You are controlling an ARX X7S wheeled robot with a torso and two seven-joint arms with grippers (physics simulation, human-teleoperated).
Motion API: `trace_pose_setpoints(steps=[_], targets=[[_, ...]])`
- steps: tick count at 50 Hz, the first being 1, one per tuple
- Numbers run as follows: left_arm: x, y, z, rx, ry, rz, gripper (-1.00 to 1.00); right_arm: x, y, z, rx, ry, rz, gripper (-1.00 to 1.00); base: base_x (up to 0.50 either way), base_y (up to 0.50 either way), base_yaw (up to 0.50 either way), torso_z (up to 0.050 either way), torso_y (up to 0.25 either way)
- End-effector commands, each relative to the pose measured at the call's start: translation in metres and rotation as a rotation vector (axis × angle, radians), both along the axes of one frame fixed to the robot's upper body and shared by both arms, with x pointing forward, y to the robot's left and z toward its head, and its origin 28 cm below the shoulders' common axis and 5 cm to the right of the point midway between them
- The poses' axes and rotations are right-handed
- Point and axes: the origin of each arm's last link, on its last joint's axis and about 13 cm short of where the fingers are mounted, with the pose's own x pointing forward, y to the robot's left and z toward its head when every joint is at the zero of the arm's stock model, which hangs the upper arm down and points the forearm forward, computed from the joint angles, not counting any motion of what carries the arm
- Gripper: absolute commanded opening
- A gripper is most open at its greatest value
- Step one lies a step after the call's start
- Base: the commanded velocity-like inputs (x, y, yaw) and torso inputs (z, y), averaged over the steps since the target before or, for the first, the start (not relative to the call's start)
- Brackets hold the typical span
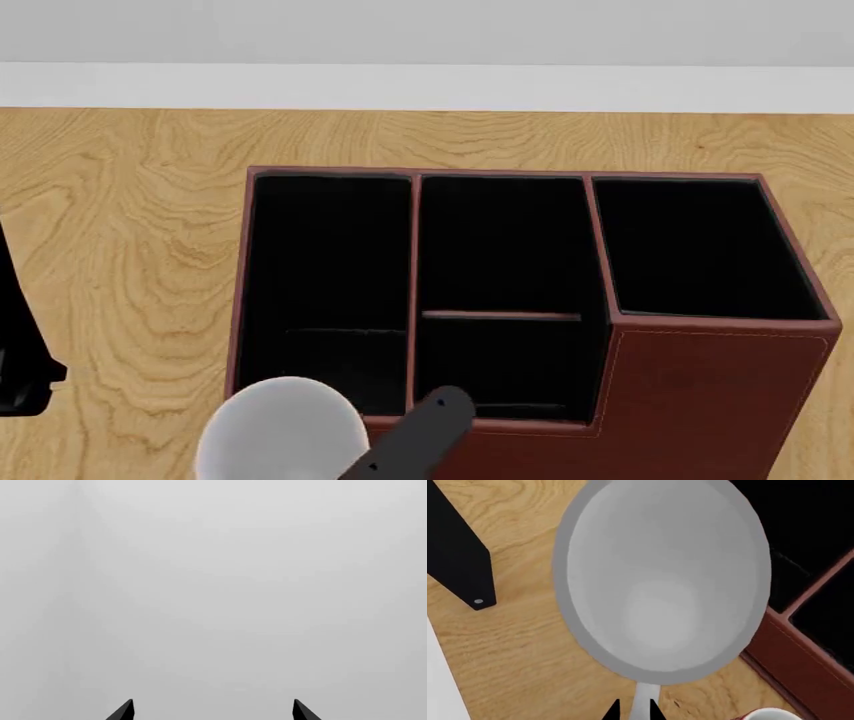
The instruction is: Pick up the white mug and place it to the right of the caddy.
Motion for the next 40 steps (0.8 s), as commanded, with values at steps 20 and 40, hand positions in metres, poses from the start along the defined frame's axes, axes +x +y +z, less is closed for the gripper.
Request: trace_pose_setpoints(steps=[20,40], targets=[[-0.001,0.001,0.001,0.002,-0.003,0.005,1.0,0.003,-0.012,0.036,0.054,-0.12,-0.063,-1.0,0.0,0.0,0.0,0.0,0.0],[-0.001,0.001,0.0,-0.001,-0.003,0.006,1.0,-0.001,-0.017,0.051,0.071,-0.175,-0.092,-1.0,0.0,0.0,0.0,0.0,0.0]])
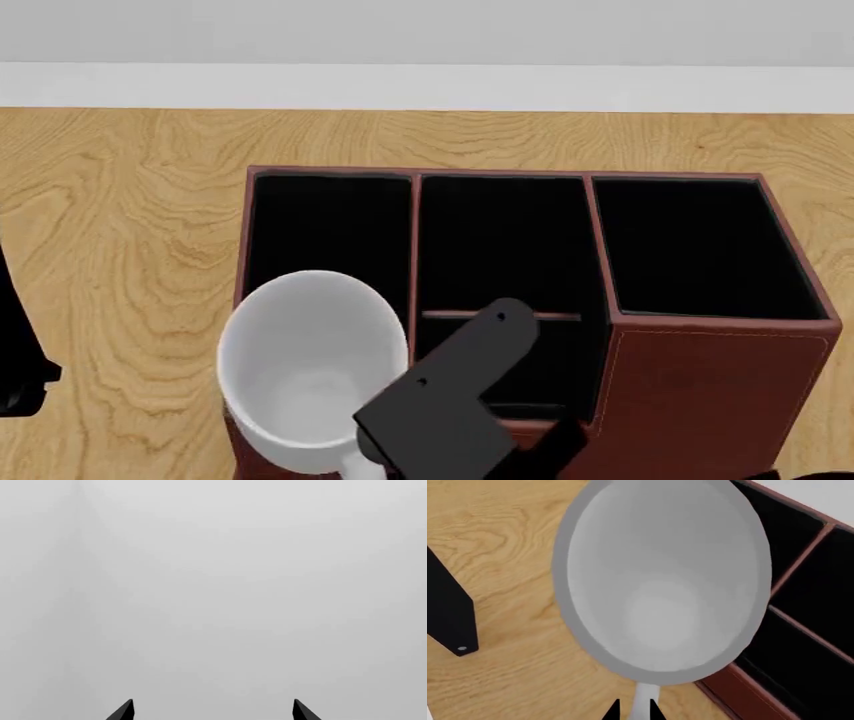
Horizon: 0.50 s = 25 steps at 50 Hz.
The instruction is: Pick up the white mug and place it to the right of the caddy.
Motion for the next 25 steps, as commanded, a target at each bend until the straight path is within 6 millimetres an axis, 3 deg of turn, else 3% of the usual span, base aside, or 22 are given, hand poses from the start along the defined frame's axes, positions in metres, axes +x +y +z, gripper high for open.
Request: trace_pose_setpoints(steps=[1,25], targets=[[0.0,0.0,0.0,-0.002,-0.001,-0.001,1.0,0.0,-0.004,0.009,0.008,-0.05,-0.023,-1.0,0.0,0.0,0.0,0.0,0.01],[-0.002,-0.001,0.0,-0.003,-0.005,-0.007,1.0,-0.007,-0.014,0.026,0.018,-0.118,-0.087,-1.0,0.0,0.0,0.0,0.0,0.0]])
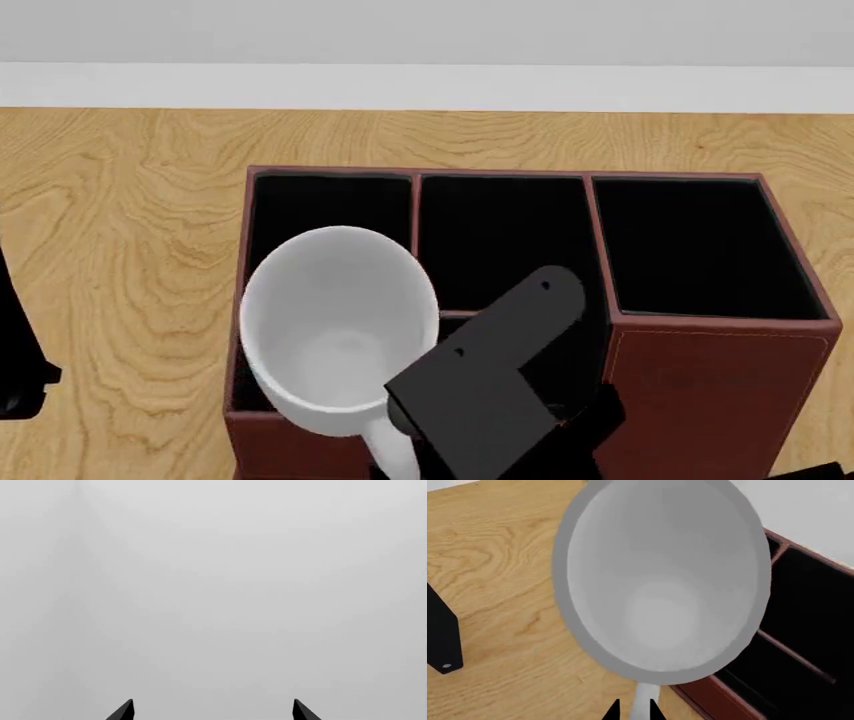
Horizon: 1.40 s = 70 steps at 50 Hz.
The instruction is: Pick up the white mug and place it to the right of the caddy.
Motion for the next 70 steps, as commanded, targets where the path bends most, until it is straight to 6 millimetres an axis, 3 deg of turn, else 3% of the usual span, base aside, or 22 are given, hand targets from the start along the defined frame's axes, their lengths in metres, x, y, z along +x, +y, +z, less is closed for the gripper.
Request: trace_pose_setpoints(steps=[1,70], targets=[[-0.001,0.0,0.0,-0.001,-0.001,-0.001,1.0,-0.002,-0.006,0.01,0.002,-0.06,-0.042,-1.0,0.0,0.0,0.0,0.0,0.0],[0.006,-0.003,0.001,-0.003,-0.002,-0.018,1.0,0.006,-0.045,0.059,0.027,-0.184,-0.314,-1.0,0.0,0.0,0.0,0.0,0.0]])
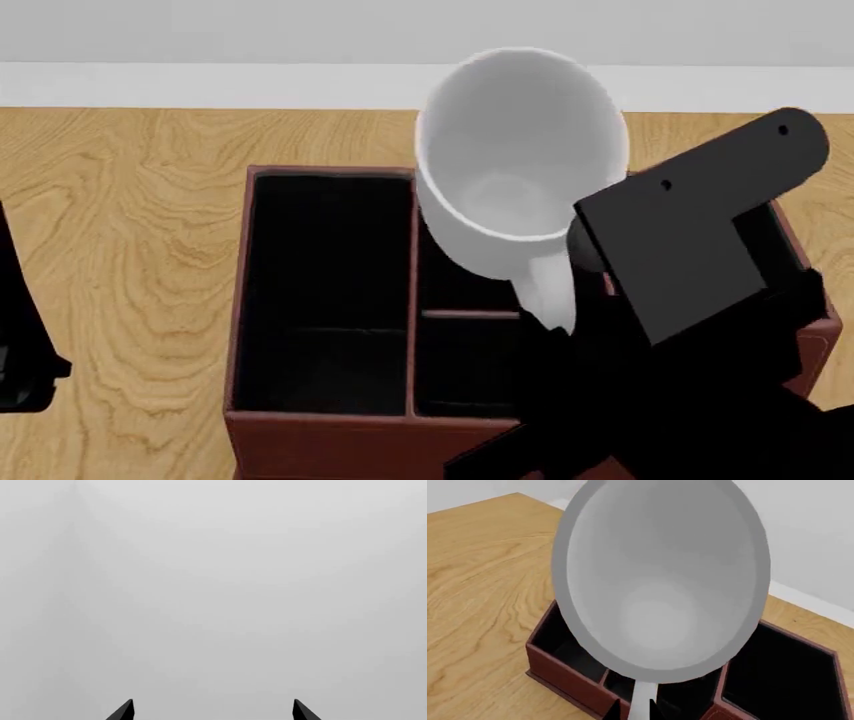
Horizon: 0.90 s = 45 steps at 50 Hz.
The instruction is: Pick up the white mug and place it to the right of the caddy.
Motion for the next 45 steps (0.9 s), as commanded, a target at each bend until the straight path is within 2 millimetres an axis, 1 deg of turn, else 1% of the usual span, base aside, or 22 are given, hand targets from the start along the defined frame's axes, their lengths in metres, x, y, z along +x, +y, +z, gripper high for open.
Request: trace_pose_setpoints(steps=[1,35,45], targets=[[0.001,-0.001,0.001,0.002,-0.001,-0.002,1.0,0.001,-0.009,0.008,0.008,-0.04,-0.053,-1.0,0.0,0.0,0.0,0.0,0.0],[0.005,-0.003,-0.002,0.002,0.005,-0.007,1.0,0.001,-0.04,0.013,0.02,-0.041,-0.22,-1.0,0.0,0.0,0.0,0.0,0.001],[0.006,-0.002,-0.003,0.0,0.007,-0.007,1.0,0.005,-0.05,0.012,0.024,-0.036,-0.275,-1.0,0.0,0.0,0.0,0.0,0.0]])
